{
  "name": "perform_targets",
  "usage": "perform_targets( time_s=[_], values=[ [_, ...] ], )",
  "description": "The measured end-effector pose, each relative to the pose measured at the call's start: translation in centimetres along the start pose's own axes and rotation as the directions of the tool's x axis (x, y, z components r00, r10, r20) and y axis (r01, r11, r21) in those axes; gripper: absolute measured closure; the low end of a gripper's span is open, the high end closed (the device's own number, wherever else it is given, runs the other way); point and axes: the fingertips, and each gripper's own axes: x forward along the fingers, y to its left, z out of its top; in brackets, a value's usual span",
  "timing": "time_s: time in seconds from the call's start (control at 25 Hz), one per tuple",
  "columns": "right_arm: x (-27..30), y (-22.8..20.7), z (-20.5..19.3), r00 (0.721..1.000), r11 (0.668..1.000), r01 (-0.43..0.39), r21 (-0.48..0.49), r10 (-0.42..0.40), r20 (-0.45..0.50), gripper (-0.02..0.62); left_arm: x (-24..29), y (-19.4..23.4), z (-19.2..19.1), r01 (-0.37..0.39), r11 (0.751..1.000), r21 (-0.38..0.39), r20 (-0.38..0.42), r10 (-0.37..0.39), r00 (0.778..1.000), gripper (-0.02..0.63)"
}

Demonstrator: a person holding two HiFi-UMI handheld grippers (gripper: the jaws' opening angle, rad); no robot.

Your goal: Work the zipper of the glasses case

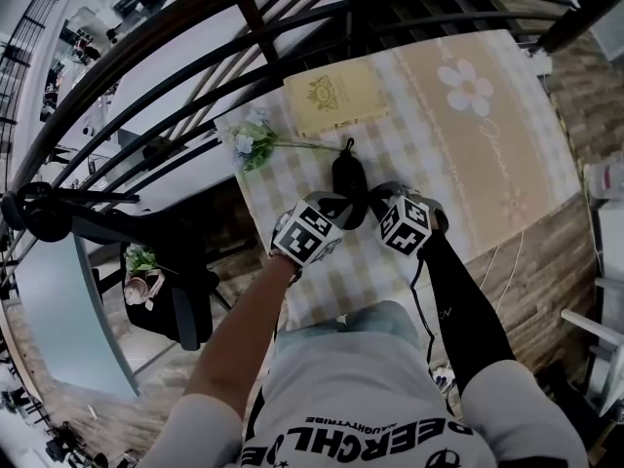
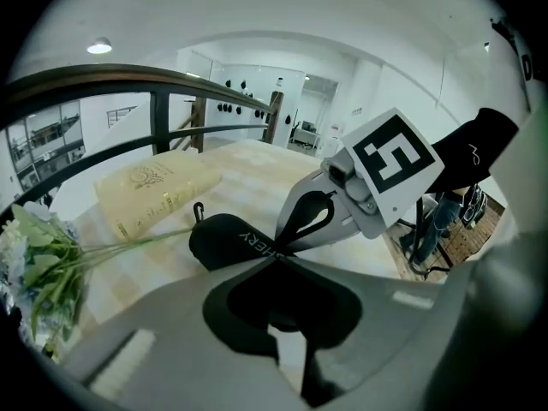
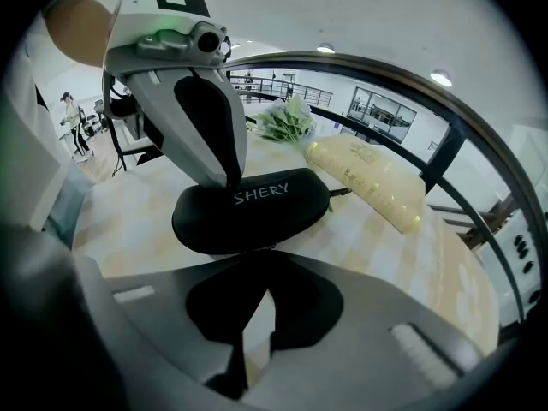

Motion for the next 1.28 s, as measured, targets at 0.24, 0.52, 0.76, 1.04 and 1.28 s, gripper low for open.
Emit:
perform_targets(
  time_s=[0.24, 0.52, 0.76, 1.04, 1.28],
  values=[
    [-0.3, 0.9, -0.3, 1.000, 1.000, -0.010, 0.003, 0.010, 0.002, 0.566, 0.0, 0.0, 0.1, 0.005, 1.000, -0.003, -0.002, -0.005, 1.000, 0.597],
    [-0.5, 2.0, -0.6, 1.000, 1.000, -0.021, 0.003, 0.021, -0.001, 0.566, 0.1, 0.0, 0.1, 0.008, 1.000, -0.010, 0.006, -0.007, 1.000, 0.597],
    [-0.6, 3.0, -0.8, 1.000, 0.999, -0.029, 0.013, 0.029, -0.001, 0.566, 0.1, 0.0, 0.0, 0.009, 1.000, -0.013, 0.009, -0.009, 1.000, 0.597],
    [-0.8, 4.6, -0.9, 0.999, 0.999, -0.047, 0.020, 0.048, -0.008, 0.566, 0.0, 0.0, 0.0, 0.002, 1.000, -0.013, 0.011, -0.002, 1.000, 0.597],
    [-0.8, 5.9, -1.0, 0.997, 0.997, -0.071, 0.016, 0.072, -0.005, 0.566, 0.0, 0.2, 0.0, -0.010, 0.999, -0.043, 0.026, 0.011, 1.000, 0.597]
  ],
)
